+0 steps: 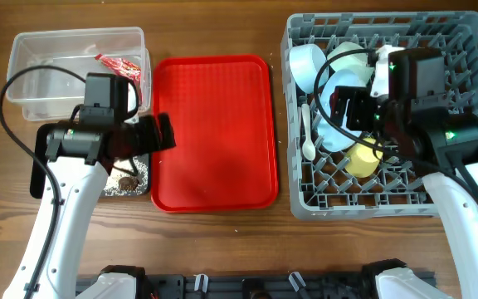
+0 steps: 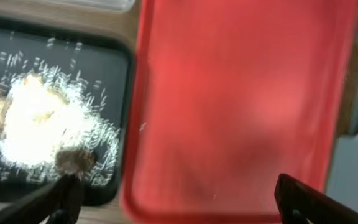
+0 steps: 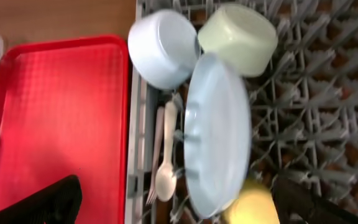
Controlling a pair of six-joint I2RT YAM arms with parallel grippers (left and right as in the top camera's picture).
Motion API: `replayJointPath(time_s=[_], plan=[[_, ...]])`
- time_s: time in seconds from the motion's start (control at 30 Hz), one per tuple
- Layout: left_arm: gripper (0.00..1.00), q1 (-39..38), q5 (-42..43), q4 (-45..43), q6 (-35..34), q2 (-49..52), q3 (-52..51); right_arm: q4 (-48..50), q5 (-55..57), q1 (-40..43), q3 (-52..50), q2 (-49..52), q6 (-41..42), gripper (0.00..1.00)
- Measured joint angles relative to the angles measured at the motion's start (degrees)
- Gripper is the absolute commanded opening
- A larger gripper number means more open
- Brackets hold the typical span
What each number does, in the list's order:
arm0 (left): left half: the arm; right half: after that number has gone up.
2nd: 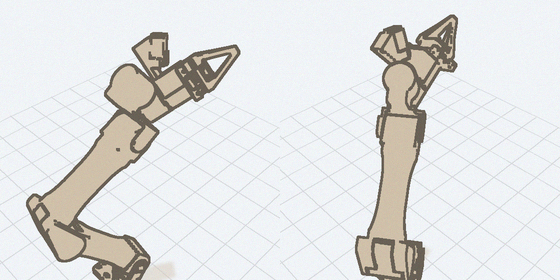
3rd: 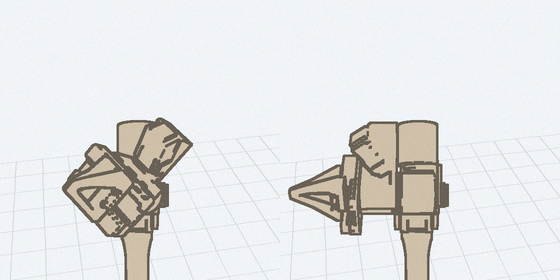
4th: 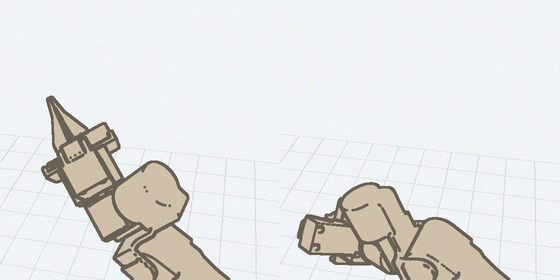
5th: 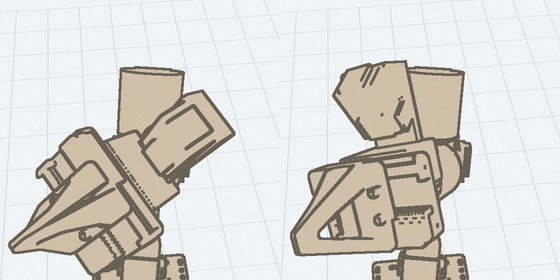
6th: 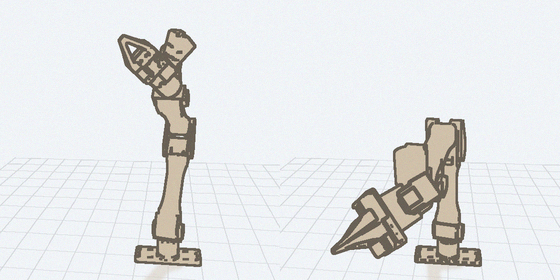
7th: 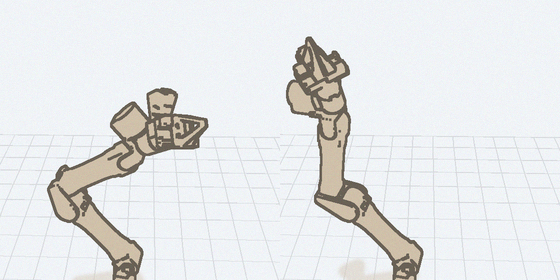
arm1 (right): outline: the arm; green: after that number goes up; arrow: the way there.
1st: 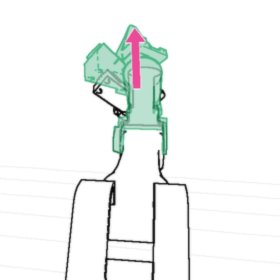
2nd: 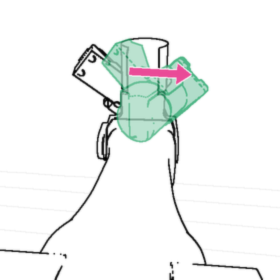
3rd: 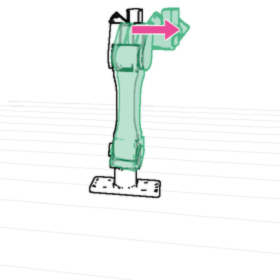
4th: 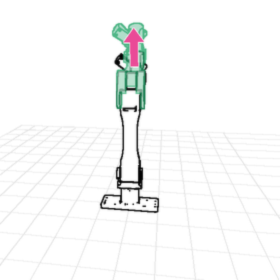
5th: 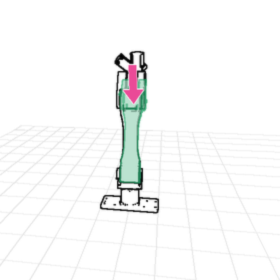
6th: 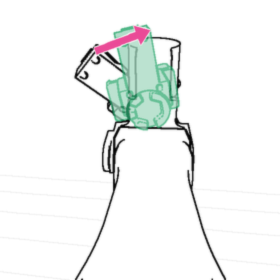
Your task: Sort waste into correct bins and load items into the dishwasher rack
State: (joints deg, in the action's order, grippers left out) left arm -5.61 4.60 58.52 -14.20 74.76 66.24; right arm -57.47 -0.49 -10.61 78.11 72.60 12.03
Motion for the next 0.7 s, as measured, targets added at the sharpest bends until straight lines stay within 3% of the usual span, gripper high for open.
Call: replayJointPath(time_s=[0.13,0.2,0.3,0.43,0.7], plan=[[1.00,0.70,0.02,5.57,0.63,-3.87,-0.31,-2.16,-3.02,0.17,-1.53,-1.09,1.36,1.00],[1.00,0.74,0.00,2.78,1.27,-14.16,-3.19,0.96,-3.58,0.17,-7.37,-6.29,1.38,1.00],[1.00,0.74,-0.26,-0.57,1.95,-32.92,-9.35,8.76,-4.17,0.26,-19.28,-22.43,0.37,1.00],[1.00,0.74,-0.42,-0.42,1.95,-46.93,-11.50,7.37,-4.15,0.31,-23.67,-33.20,-0.39,1.00],[1.00,0.74,-0.42,3.48,1.95,-49.22,-11.65,6.05,-4.15,0.31,-24.09,-29.27,-0.39,1.00]])
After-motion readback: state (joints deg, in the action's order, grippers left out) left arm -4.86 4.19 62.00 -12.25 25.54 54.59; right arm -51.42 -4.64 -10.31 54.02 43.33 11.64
